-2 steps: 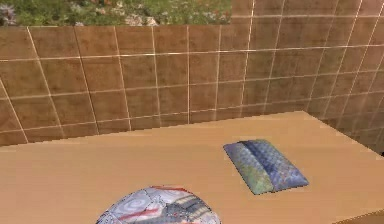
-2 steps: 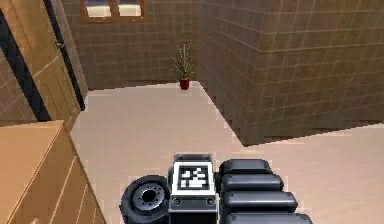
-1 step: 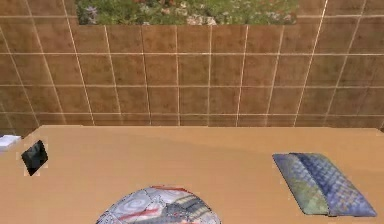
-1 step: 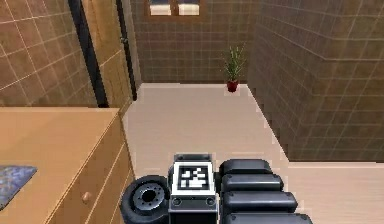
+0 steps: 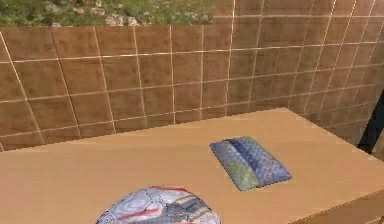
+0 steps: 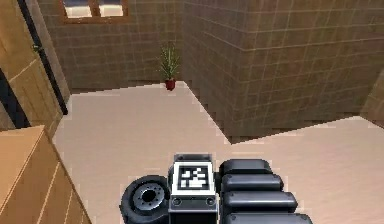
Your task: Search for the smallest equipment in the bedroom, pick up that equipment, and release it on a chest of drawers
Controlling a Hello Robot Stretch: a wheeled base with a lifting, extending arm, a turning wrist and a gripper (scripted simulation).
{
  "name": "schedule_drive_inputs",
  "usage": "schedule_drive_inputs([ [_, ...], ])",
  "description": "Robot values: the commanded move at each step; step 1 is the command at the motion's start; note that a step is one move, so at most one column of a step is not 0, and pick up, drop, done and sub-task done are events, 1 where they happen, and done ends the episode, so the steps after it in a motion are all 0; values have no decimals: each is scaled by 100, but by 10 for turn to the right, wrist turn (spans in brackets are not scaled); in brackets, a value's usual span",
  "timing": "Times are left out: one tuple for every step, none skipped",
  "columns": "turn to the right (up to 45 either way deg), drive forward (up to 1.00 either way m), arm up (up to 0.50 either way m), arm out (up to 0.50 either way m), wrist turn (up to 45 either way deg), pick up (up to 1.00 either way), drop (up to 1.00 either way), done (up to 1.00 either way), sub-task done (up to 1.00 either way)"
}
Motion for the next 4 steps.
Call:
schedule_drive_inputs([
  [-180, 0, 0, 0, 0, 0, 0, 0, 0],
  [0, 5, 0, 0, 0, 0, 0, 0, 0],
  [210, 0, 0, 0, 0, 0, 0, 0, 0],
  [-150, 0, 0, 0, 0, 0, 0, 0, 0],
])
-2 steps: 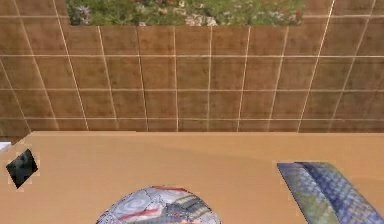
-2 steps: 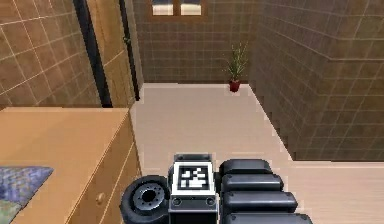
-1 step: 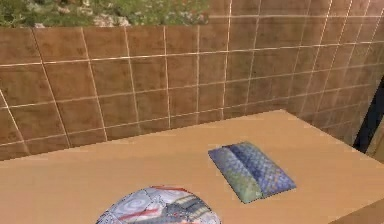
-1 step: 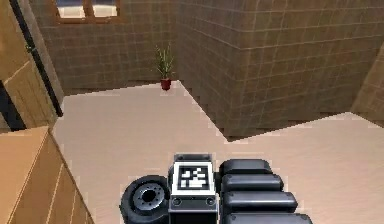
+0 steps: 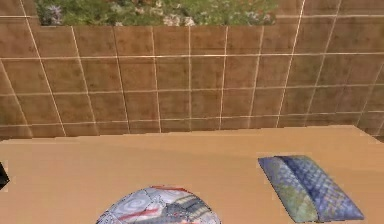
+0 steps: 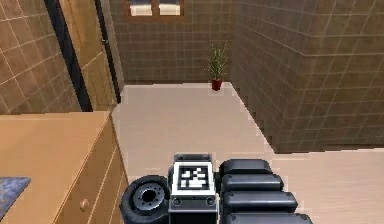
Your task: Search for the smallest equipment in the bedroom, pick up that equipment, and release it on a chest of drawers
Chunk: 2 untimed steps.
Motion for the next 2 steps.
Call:
schedule_drive_inputs([
  [150, 0, 0, 0, 0, 0, 0, 0, 0],
  [-180, 0, 0, 0, 0, 0, 0, 0, 0],
])
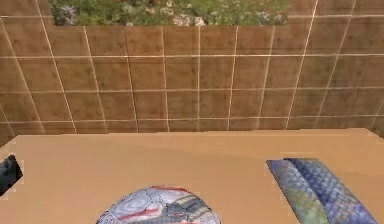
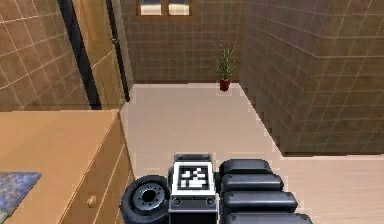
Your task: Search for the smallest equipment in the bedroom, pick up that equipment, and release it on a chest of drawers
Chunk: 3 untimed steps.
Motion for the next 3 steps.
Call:
schedule_drive_inputs([
  [-450, 0, 0, 0, 0, 0, 0, 0, 0],
  [-450, 0, 0, 0, 0, 0, 0, 0, 0],
  [0, 10, 0, 0, 0, 0, 0, 0, 0],
])
